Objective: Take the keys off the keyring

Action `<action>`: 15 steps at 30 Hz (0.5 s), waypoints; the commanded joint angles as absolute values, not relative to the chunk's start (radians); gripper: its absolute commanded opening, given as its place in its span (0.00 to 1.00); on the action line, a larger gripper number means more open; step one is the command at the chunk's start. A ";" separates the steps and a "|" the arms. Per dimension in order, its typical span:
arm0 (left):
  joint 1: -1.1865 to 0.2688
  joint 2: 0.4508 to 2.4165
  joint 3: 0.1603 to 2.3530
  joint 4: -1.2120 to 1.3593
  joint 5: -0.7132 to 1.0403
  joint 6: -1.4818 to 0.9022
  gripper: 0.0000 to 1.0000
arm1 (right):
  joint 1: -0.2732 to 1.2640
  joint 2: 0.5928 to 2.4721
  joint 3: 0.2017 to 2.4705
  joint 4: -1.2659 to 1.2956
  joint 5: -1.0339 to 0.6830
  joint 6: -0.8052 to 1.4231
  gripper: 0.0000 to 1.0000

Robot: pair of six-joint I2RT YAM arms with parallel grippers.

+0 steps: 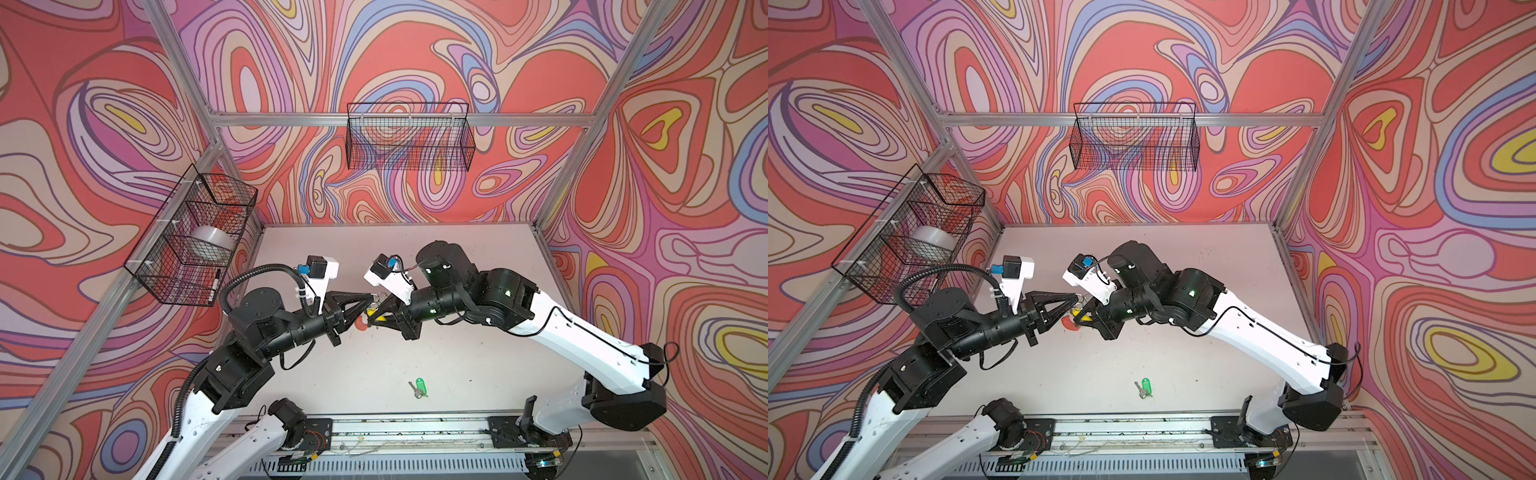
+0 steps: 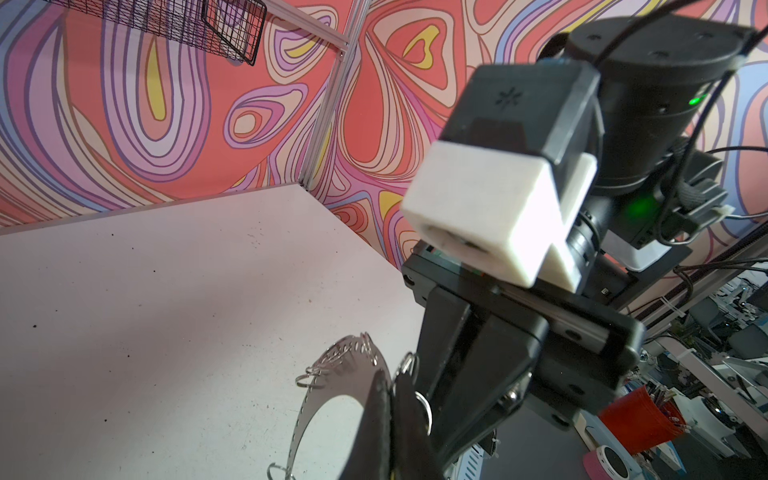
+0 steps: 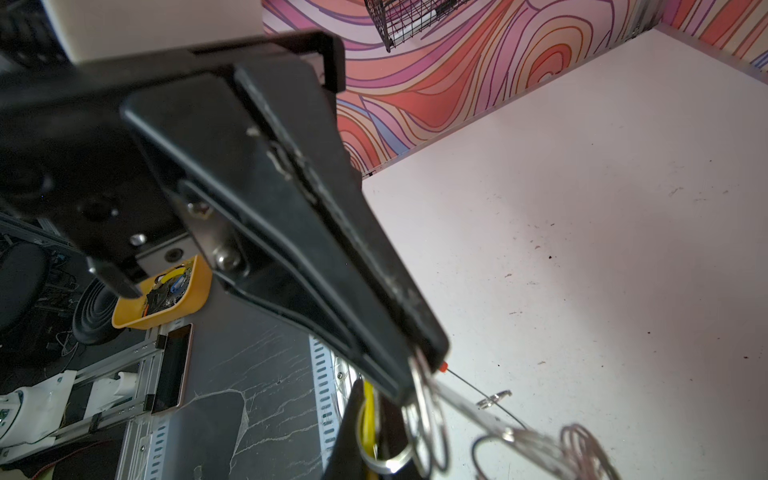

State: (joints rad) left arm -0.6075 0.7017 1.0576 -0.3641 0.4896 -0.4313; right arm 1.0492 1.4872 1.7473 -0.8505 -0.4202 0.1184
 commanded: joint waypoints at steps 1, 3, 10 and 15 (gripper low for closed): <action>-0.612 0.701 1.055 -0.272 0.501 -0.446 0.00 | 1.068 1.513 1.712 -0.825 -0.486 0.122 0.00; -0.612 0.701 1.052 -0.272 0.502 -0.448 0.00 | 1.068 1.507 1.698 -0.819 -0.498 0.121 0.00; -0.612 0.701 1.051 -0.233 0.506 -0.456 0.00 | 1.068 1.493 1.648 -0.793 -0.532 0.114 0.00; -0.611 0.697 1.052 -0.245 0.505 -0.447 0.00 | 1.067 1.474 1.625 -0.797 -0.520 0.112 0.00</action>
State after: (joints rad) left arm -0.6086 0.7010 1.0477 -0.3683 0.4976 -0.4393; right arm 1.0477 1.4757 1.6558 -0.7731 -0.4767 0.1177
